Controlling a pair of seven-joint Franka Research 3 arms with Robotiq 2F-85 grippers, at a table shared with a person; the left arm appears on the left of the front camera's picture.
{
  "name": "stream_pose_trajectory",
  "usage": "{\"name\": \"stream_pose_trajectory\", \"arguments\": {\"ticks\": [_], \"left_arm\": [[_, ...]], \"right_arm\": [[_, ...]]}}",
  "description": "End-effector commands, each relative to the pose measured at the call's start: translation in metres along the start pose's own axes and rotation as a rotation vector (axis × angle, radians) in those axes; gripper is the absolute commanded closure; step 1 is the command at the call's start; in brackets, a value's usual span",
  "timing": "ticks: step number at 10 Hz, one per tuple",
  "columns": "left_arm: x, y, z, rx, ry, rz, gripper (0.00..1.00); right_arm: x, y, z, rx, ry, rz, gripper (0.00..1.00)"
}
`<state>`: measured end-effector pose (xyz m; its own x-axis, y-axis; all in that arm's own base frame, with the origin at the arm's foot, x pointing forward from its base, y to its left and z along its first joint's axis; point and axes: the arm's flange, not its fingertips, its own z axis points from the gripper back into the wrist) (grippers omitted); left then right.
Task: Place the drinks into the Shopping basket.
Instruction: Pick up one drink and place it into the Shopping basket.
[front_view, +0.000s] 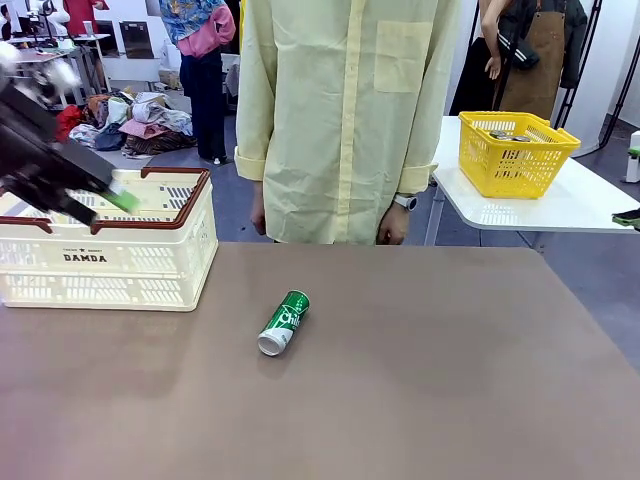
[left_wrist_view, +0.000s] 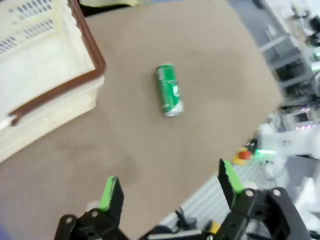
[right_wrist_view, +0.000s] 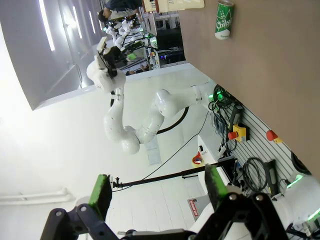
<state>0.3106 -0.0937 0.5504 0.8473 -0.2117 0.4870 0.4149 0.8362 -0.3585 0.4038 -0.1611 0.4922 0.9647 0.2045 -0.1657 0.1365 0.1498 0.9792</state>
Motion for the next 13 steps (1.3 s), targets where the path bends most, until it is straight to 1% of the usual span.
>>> {"name": "stream_pose_trajectory", "arguments": {"ticks": [1,3,4,5,6,7,9,10,11,12,13], "left_arm": [[-0.026,-0.069,-0.057,0.134,0.109,-0.047,0.0],[-0.055,-0.113,-0.099,0.258,0.041,-0.104,0.0],[-0.069,-0.13,-0.113,0.283,0.022,-0.138,0.0],[-0.075,-0.141,-0.12,0.252,0.033,-0.148,0.0],[-0.074,-0.14,-0.125,0.227,0.155,-0.155,0.0],[-0.059,-0.152,-0.121,0.268,0.062,-0.162,0.0],[-0.059,-0.152,-0.121,0.268,0.062,-0.162,0.0],[-0.065,-0.156,-0.128,0.266,0.086,-0.166,0.0],[-0.064,-0.173,-0.143,0.341,0.05,-0.103,0.0],[-0.059,-0.191,-0.167,0.33,0.083,-0.174,0.0],[-0.051,-0.204,-0.193,0.335,0.118,-0.203,0.0]], "right_arm": [[0.003,0.006,-0.001,0.01,-0.006,-0.017,0.0],[0.003,0.006,-0.001,0.01,-0.006,-0.017,0.0],[0.003,0.006,-0.001,0.01,-0.006,-0.017,0.0],[0.003,0.006,-0.001,0.01,-0.006,-0.017,0.0],[0.003,0.006,-0.001,0.01,-0.006,-0.017,0.0],[0.003,0.006,-0.001,0.01,-0.006,-0.017,0.0],[0.003,0.006,-0.001,0.01,-0.006,-0.017,0.0],[0.003,0.006,-0.001,0.01,-0.006,-0.017,0.0],[0.003,0.006,-0.001,0.01,-0.006,-0.017,0.0],[0.003,0.006,-0.001,0.01,-0.006,-0.017,0.0],[0.003,0.006,-0.001,0.01,-0.006,-0.017,0.0]]}}
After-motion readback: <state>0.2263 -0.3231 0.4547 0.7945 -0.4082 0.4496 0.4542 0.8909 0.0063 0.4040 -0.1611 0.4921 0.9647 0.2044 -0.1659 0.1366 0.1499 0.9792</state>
